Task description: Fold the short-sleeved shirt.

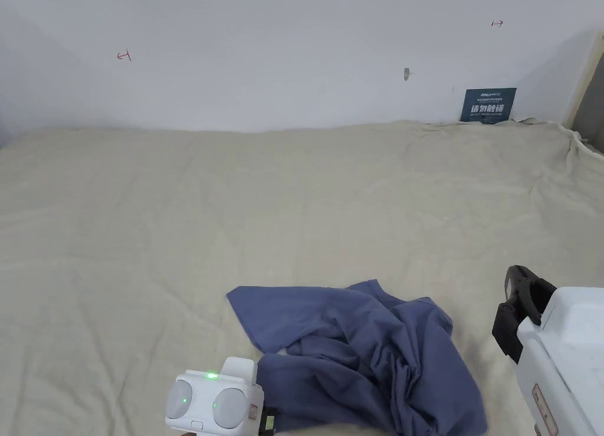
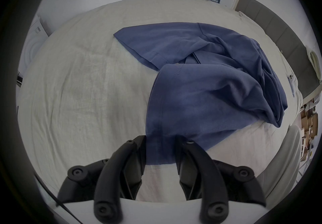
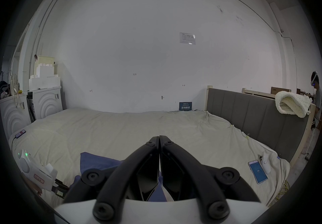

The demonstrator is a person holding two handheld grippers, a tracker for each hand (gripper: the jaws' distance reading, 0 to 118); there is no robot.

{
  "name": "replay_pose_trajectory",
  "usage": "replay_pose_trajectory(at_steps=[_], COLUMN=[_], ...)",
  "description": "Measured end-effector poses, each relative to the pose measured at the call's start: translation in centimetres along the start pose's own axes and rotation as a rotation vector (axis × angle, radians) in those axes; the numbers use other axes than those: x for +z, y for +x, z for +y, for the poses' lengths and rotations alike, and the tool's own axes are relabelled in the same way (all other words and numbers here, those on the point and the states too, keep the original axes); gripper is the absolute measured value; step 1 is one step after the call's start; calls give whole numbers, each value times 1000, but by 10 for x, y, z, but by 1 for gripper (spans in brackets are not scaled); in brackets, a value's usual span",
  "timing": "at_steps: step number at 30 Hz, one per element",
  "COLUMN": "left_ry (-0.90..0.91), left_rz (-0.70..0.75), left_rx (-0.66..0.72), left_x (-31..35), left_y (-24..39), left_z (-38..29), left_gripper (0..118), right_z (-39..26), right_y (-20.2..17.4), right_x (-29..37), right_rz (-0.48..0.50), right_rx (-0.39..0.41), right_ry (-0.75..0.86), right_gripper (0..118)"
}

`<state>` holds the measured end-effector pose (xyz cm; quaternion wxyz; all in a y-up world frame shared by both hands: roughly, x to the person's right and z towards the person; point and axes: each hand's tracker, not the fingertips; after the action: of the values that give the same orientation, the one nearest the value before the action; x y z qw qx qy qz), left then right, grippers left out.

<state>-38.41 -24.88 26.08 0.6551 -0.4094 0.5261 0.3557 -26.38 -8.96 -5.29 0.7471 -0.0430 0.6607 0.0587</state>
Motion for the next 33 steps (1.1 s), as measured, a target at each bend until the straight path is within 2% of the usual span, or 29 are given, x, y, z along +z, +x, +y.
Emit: replay_pose_trajectory(at_steps=[2,12,14,20,24,25,26,28,30,32,33], left_ry=[13,158,182,218,225,224,224,222,214,203,202], left_rz=[-51,-120,-143,-157,-162,-160,-156,-140,-151,-167,-166], left_rx=[20,63,78,96,108,111,112,112,128,148,150], left_x=[1,50,61,71,68,66,65,62,60,56,55], left_y=[-2,-16,-20,-22,-24,-25,-26,-29,-34,-37,-37], left_z=[1,7,11,21,27,29,30,33,35,36,37], left_gripper=[1,0,0,0,0,0,0,0,0,0,0], right_z=[-1,-2,-3,-21,-43,-49,-56,-67,-77,-87,-92], right_y=[1,10,14,23,25,25,25,26,28,30,29], right_x=[-1,-44,-70,-160,-215,-228,-240,-264,-283,-302,-310], right_rz=[-1,20,40,135,139,141,125,131,125,140,117], right_rx=[0,20,37,-16,-42,-54,-34,-47,-106,-131,-131], right_ry=[-1,-61,-126,-359,-508,-539,-570,-638,-679,-732,-750], right_gripper=[0,0,0,1,3,8,18,58,87,89,89])
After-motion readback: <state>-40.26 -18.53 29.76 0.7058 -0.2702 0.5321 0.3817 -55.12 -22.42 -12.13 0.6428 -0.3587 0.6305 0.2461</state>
